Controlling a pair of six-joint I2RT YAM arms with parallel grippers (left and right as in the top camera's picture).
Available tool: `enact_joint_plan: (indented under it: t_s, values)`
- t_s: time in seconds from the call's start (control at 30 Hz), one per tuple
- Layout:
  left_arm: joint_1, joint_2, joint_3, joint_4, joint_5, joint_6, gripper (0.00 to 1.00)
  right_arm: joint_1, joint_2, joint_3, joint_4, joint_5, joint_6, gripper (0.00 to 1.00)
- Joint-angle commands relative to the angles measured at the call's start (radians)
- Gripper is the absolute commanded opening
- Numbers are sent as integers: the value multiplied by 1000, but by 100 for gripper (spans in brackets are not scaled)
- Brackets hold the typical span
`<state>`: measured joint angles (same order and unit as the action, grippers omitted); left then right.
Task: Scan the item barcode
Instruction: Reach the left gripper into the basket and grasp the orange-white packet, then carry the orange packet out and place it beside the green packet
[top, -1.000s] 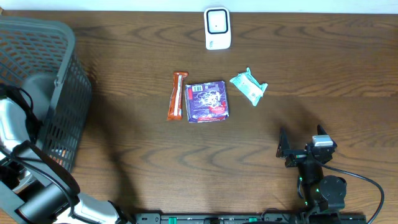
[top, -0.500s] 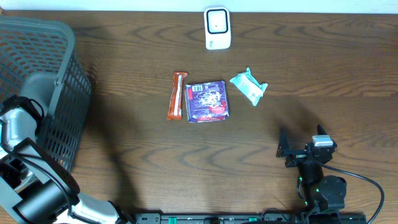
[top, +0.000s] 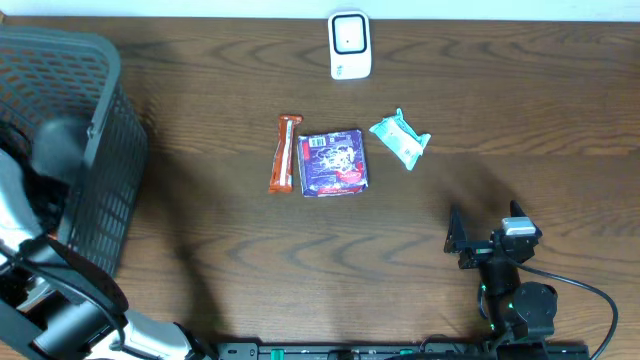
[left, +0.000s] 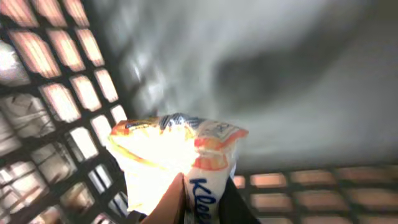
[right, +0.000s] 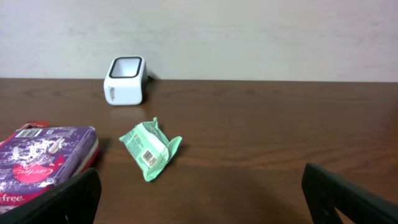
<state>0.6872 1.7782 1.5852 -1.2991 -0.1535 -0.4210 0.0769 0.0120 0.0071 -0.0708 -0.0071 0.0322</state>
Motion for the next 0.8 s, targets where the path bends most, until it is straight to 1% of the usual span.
enact_joint_plan:
  t_s: [0.0, 0.07, 0.17, 0.27, 0.33, 0.4, 0.47, 0.57, 0.7, 0.77]
  values:
    - [3, -53, 253, -62, 81, 8, 7, -3, -4, -2, -5, -3, -15, 99]
    - [3, -74, 380, -78, 177, 8, 7, -3, -4, -2, -4, -3, -15, 99]
    - [3, -131, 521, -47, 374, -3, 8, -3, -4, -2, -5, -3, -15, 99]
    - [2, -212, 573, 50, 591, -11, 7, -3, -4, -2, -5, -3, -15, 99]
    - [-11, -265, 573, 116, 705, -11, 8, -3, -4, -2, -4, -3, -15, 99]
    - [-43, -304, 573, 138, 776, -11, 7, -3, -4, -2, -4, -3, -15, 99]
    - [-113, -323, 572, 132, 810, -10, 7, -3, -4, -2, -5, -3, -15, 99]
    - [-282, -319, 568, 111, 812, 1, 7, -3, -4, -2, -5, -3, -15, 99]
    - [-558, -277, 545, 107, 808, 135, 8, -3, -4, -2, -4, -3, -15, 99]
    - [-682, -240, 543, 89, 761, 151, 8, -3, -5, -2, -4, -3, -15, 99]
